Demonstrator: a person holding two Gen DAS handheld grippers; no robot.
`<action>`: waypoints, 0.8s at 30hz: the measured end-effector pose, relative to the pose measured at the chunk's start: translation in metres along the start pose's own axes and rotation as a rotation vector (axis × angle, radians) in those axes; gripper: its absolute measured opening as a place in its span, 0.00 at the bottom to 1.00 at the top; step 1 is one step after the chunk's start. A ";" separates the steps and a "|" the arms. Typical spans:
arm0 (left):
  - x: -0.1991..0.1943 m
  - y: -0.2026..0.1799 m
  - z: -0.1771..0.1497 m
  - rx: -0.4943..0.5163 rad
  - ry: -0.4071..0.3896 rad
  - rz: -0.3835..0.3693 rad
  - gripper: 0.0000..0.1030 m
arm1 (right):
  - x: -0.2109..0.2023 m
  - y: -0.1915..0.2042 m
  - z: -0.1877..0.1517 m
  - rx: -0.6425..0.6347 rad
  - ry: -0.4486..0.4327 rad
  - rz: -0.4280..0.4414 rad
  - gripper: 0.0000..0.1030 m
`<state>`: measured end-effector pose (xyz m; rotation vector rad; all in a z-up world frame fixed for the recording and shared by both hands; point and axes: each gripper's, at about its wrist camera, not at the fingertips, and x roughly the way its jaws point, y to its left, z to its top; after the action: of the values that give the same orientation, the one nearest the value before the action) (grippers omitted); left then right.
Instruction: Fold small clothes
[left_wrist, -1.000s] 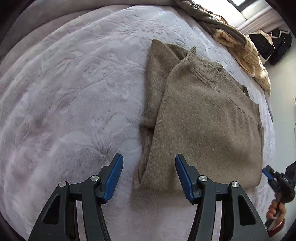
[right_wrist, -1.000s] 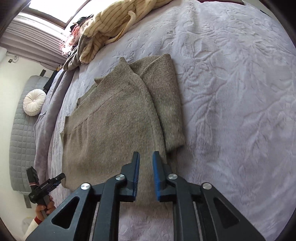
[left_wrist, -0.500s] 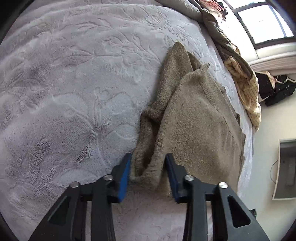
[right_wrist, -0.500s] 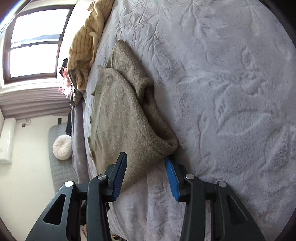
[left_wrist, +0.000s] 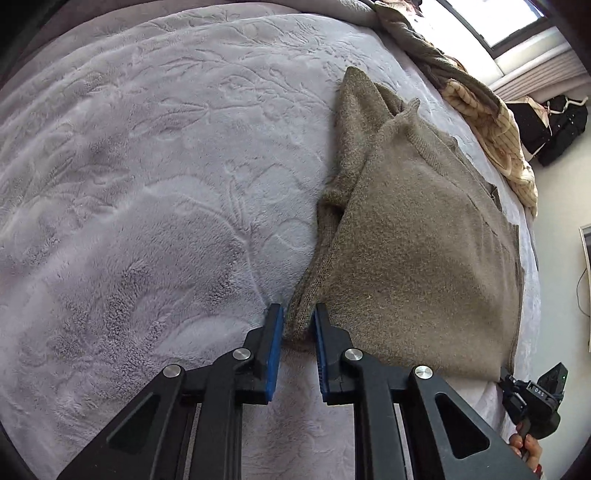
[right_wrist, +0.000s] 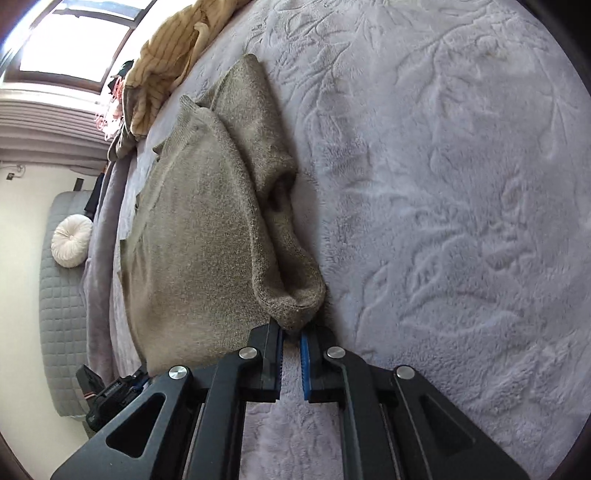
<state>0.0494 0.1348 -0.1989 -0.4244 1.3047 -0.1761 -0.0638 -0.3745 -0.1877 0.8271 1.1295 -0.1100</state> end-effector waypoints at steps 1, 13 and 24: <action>-0.001 -0.003 -0.001 0.017 -0.001 0.017 0.18 | 0.000 0.001 0.000 -0.012 -0.003 -0.006 0.08; -0.027 -0.004 -0.008 0.083 -0.015 0.197 0.19 | -0.021 0.009 -0.008 -0.027 0.023 -0.041 0.10; -0.034 -0.025 -0.017 0.120 -0.016 0.191 0.49 | -0.024 -0.003 0.010 0.160 -0.015 0.079 0.39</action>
<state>0.0271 0.1207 -0.1618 -0.1971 1.3039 -0.0898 -0.0686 -0.3906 -0.1677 1.0108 1.0821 -0.1420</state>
